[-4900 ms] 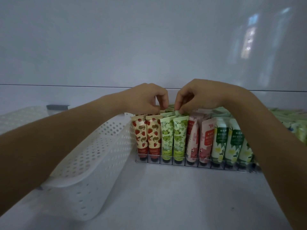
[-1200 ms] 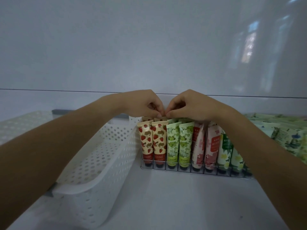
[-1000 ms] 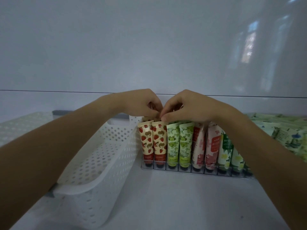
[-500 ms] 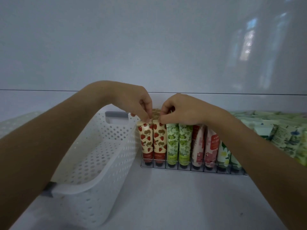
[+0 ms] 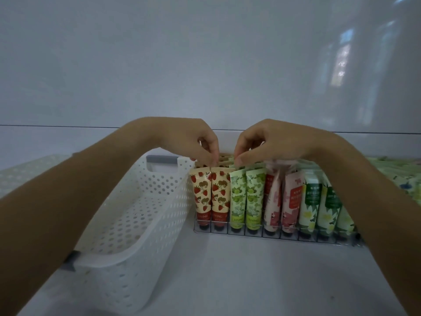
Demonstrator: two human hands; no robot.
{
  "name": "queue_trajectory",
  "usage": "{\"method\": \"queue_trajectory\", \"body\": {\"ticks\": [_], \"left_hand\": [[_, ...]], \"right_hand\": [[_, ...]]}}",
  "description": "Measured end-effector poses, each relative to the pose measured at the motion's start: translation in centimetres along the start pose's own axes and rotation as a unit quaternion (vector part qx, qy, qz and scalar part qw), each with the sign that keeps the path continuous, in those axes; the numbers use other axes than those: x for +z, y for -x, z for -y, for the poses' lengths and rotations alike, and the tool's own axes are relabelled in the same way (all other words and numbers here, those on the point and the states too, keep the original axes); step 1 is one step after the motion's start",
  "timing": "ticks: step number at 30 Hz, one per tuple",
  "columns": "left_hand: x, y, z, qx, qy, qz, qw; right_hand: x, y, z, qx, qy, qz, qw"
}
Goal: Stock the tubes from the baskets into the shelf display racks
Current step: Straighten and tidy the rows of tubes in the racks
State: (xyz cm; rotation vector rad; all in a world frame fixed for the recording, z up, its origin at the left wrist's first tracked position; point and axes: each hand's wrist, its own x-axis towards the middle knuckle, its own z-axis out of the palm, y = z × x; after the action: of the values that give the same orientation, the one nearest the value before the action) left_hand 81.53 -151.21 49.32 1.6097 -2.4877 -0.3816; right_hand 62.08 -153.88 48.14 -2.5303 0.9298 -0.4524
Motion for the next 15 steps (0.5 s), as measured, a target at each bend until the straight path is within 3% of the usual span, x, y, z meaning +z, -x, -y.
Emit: {"method": "queue_trajectory", "body": {"ticks": [5, 15], "left_hand": [[0.65, -0.14, -0.61, 0.027, -0.012, 0.003, 1.0], [1.04, -0.39, -0.51, 0.022, -0.023, -0.013, 0.999]], "right_hand": [[0.14, -0.14, -0.2, 0.053, 0.061, 0.043, 0.996], [0.38, -0.41, -0.3, 0.052, 0.088, 0.038, 0.994]]}}
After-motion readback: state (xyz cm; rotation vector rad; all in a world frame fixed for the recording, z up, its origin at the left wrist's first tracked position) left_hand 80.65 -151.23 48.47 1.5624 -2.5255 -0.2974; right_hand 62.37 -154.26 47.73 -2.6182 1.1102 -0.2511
